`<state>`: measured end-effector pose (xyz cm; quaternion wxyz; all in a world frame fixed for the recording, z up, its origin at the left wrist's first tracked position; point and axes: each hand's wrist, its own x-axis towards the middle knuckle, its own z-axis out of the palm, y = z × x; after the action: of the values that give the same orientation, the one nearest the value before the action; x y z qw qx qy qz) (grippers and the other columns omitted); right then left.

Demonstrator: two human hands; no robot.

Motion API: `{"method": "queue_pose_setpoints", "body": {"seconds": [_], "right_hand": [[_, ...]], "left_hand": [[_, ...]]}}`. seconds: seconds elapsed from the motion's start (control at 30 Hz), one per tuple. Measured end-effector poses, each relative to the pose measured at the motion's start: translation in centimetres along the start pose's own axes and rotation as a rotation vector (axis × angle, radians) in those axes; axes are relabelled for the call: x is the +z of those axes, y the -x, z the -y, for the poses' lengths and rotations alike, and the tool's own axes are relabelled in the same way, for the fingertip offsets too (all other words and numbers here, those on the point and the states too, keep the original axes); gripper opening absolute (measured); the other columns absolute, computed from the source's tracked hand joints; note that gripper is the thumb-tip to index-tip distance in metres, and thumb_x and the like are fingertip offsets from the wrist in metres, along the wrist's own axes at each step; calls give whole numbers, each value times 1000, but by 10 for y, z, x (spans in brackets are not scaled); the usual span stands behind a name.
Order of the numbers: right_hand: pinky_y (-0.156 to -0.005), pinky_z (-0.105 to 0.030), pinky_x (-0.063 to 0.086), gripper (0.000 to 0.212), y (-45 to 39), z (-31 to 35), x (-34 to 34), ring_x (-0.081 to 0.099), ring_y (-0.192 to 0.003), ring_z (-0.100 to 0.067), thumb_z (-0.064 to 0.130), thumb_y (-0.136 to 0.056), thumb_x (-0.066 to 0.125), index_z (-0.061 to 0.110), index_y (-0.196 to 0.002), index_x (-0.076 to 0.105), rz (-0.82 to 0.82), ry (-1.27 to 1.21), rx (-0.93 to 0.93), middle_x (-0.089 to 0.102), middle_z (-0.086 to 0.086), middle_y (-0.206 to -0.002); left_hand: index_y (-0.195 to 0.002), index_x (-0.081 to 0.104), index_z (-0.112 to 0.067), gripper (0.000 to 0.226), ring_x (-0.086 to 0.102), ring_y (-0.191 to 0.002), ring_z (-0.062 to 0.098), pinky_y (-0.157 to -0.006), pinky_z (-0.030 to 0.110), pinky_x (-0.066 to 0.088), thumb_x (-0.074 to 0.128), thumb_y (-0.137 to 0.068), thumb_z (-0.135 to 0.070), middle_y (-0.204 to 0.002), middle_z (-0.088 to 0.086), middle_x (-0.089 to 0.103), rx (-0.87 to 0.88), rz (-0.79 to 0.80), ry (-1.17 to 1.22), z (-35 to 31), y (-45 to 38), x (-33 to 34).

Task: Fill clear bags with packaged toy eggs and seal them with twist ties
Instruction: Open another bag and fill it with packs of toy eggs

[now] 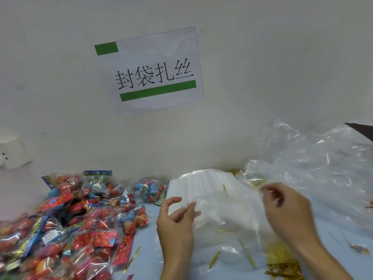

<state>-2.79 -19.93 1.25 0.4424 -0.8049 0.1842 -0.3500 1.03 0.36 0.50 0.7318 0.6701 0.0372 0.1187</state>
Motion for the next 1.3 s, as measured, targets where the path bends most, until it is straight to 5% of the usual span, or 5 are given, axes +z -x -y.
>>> {"method": "queue_pose_setpoints", "body": {"seconds": [0.17, 0.33, 0.8, 1.07, 1.3], "right_hand": [[-71, -20, 51, 5, 37, 23, 30, 67, -83, -5, 26, -93, 69, 29, -94, 73, 549, -218, -110, 73, 9, -87], [-79, -30, 59, 11, 31, 23, 27, 75, -80, -11, 12, -89, 72, 16, -85, 81, 628, -296, -47, 78, 2, -80], [-52, -15, 48, 25, 1, 1, 0, 69, -60, -16, 1, -86, 71, 23, -75, 75, 154, -259, 152, 73, 3, -71], [-68, -8, 45, 24, 31, 11, 34, 62, -77, 7, 24, -81, 79, 33, -99, 65, 573, -213, -11, 68, 10, -93], [-57, -12, 43, 36, 5, 0, 14, 59, -63, -4, -4, -85, 60, 31, -86, 70, 88, -163, 32, 67, 7, -78]], "left_hand": [[-109, 55, -19, 41, 75, -81, 23, -71, 20, 55, 75, -82, 4, -81, 13, 77, 23, 378, -43, 2, 10, 15], [-104, 56, -13, 39, 70, -60, 20, -60, 19, 54, 78, -77, 6, -67, 19, 72, 61, 413, -154, -2, 11, 15], [-77, 69, -14, 20, 71, -68, 26, -70, 37, 55, 77, -79, 4, -68, 5, 73, 118, -188, -107, -1, -4, 3], [-91, 69, -9, 25, 67, -66, 18, -59, 31, 51, 67, -72, 7, -78, 12, 75, 17, 560, -213, 10, 10, 25], [-69, 62, -21, 36, 64, -70, 26, -73, 53, 58, 63, -83, 12, -69, 0, 65, 278, -206, -313, 6, -5, 10]]}}
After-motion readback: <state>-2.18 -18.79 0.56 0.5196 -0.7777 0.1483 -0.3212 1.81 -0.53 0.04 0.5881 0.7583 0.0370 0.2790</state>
